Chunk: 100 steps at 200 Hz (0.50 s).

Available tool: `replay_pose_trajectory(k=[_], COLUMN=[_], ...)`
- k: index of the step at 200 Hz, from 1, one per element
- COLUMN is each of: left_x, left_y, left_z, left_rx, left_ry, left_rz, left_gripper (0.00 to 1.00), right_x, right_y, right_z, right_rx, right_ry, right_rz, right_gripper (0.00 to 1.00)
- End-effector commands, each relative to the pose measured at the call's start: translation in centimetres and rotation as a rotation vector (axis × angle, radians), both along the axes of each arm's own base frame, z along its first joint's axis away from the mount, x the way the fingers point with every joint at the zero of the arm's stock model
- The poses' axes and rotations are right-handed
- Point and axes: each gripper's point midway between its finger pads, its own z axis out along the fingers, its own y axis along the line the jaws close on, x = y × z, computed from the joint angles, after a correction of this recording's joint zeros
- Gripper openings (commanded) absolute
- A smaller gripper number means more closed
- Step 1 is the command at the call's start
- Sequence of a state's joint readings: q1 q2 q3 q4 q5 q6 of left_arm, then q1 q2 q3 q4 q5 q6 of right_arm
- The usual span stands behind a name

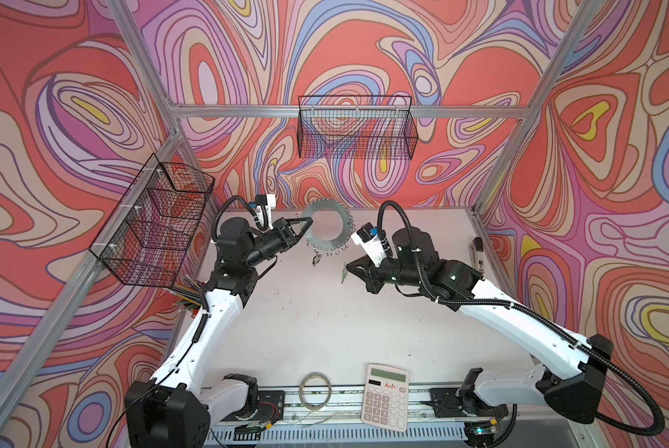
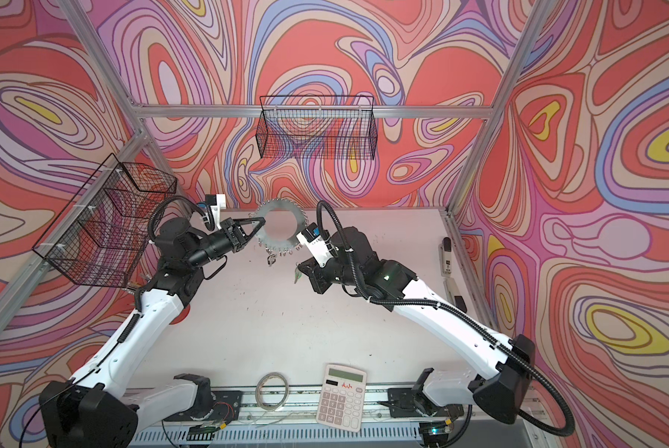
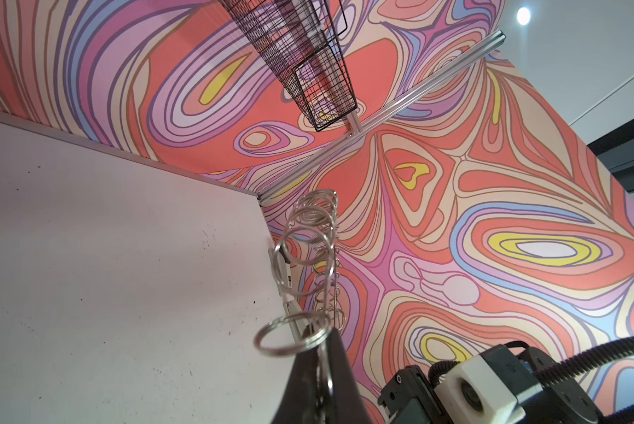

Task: Attach keys to a key ring
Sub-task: Insert the key into the keyring.

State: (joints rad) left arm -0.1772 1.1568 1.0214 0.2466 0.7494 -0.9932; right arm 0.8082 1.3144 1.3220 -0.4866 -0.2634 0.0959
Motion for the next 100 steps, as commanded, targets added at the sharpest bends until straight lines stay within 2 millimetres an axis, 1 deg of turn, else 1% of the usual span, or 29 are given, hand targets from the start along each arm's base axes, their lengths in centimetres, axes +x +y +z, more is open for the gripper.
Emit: replay_pose_trajectory(k=[1, 20, 43, 69, 85, 100], left_x=[-0.7, -0.9, -0.9, -1.0, -1.0, -1.1], left_y=[0.2, 0.3, 0.3, 0.3, 0.2, 0.2], left_z=[2.6, 2.6, 2.7, 2.5, 2.5, 2.6], left_rx=[0.008, 0.011, 0.014, 0.019, 0.02, 0.02], left_ry=[-0.087, -0.089, -0.09, -0.088, -0.091, -0.096], left_rz=[0.019, 0.022, 0.025, 0.025, 0.025, 0.022], left_gripper=[0.0, 0.0, 0.0, 0.0, 0.0, 0.0], right_x=[-0.3, -0.1, 0.3, 0.7, 1.1, 1.4], right_y=[0.4, 0.8, 1.2, 1.6, 1.7, 1.9], right_z=[1.4, 1.7, 1.5, 2.0, 1.9, 1.3], right_rx=[0.041, 0.05, 0.041, 0.045, 0.035, 0.017], right_ry=[-0.004, -0.006, -0.008, -0.015, -0.01, 0.002], right_rz=[0.016, 0.023, 0.023, 0.025, 0.013, 0.005], right_gripper=[0.0, 0.0, 0.0, 0.0, 0.0, 0.0])
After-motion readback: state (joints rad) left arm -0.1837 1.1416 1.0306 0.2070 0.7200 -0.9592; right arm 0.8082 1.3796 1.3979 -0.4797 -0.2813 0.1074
